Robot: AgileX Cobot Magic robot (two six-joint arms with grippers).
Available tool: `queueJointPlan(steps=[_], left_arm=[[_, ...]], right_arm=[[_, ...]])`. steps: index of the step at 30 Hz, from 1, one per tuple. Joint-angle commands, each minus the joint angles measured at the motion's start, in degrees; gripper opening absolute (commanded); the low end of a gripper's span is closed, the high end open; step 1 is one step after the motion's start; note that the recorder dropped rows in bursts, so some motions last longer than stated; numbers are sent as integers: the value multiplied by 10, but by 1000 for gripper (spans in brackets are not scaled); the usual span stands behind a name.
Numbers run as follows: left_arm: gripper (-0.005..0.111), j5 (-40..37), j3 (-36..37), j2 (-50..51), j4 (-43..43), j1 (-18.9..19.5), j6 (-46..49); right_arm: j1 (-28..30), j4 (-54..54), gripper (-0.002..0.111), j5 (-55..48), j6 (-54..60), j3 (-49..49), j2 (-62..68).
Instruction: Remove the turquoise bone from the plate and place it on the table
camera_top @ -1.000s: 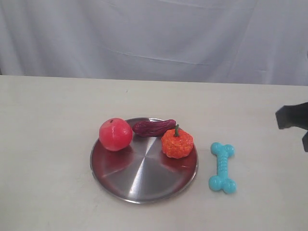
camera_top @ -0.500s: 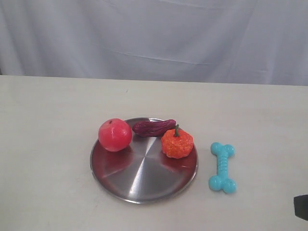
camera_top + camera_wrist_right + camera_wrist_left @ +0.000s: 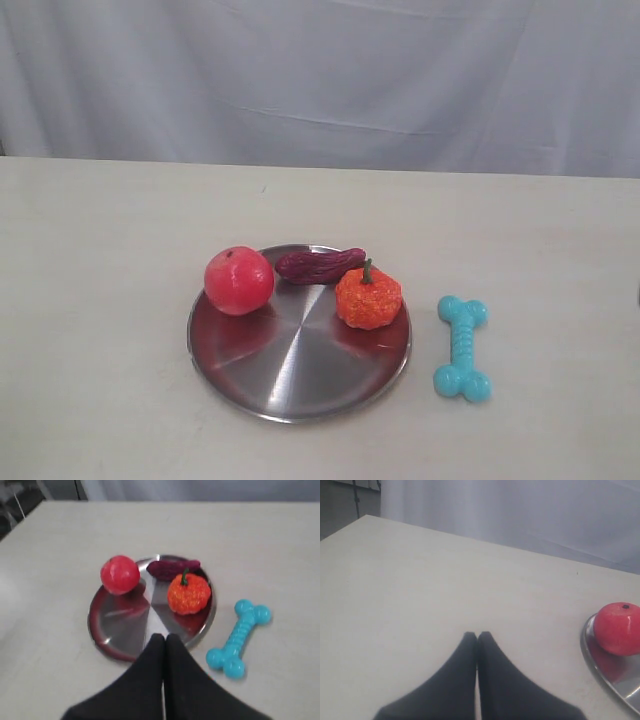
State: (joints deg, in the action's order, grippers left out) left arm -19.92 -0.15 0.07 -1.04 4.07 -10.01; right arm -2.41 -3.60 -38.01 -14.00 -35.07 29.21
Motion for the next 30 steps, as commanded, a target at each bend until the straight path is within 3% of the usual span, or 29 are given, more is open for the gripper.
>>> queueJointPlan(steps=[1,5,15,30], left_arm=[[0,3,1,-1,-2,-3,-1],[0,3,1,-1,-2,-3,-1],[0,3,1,-1,-2,-3,-1],[0,3,1,-1,-2,-3,-1]], right_arm=[[97,-9,0,13,26,1,-113],[134,-9,0,13,91,1,-177],[136,-8,0,29,134,14,-250],[136,-23,0,307,184,296,-244]])
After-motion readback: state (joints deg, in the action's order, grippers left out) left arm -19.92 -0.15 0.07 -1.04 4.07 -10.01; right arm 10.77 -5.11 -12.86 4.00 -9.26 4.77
